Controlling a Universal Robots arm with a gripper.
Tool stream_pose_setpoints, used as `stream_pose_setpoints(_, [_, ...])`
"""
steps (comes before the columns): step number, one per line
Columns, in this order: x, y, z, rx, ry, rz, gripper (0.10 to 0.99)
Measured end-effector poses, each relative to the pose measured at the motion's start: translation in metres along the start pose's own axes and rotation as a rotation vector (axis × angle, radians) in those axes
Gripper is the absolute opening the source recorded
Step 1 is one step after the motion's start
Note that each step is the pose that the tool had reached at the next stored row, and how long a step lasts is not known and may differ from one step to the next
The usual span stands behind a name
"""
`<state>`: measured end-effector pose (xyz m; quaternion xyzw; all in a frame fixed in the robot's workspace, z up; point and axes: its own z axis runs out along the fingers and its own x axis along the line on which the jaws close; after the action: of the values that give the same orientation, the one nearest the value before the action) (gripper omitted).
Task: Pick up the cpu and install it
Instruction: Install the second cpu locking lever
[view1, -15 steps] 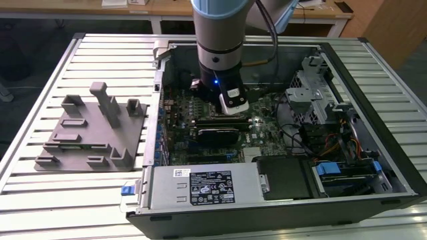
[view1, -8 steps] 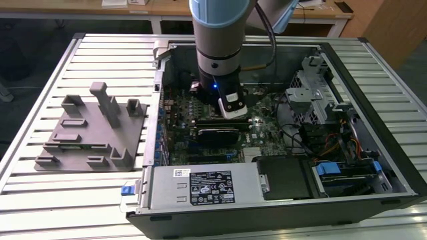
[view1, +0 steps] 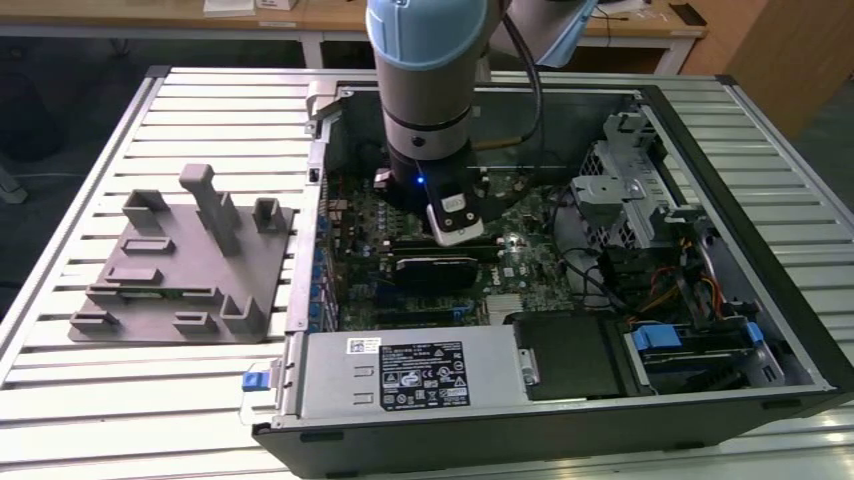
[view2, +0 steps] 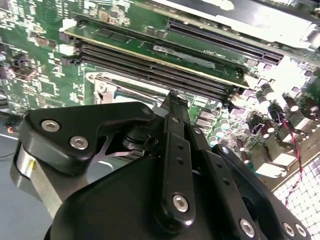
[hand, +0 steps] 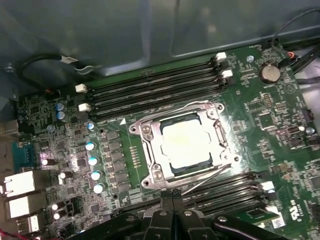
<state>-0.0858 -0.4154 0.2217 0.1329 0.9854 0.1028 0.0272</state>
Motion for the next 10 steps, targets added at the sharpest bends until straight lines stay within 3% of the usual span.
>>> stream_pose_setpoints(5, [0.0007, -0.0052, 0.0043, -0.013, 0.0036, 0.001, 0.106])
stream_pose_setpoints(10, [0.0005, -0.0089, 0.0074, -0.038, 0.0100, 0.003, 0.106])
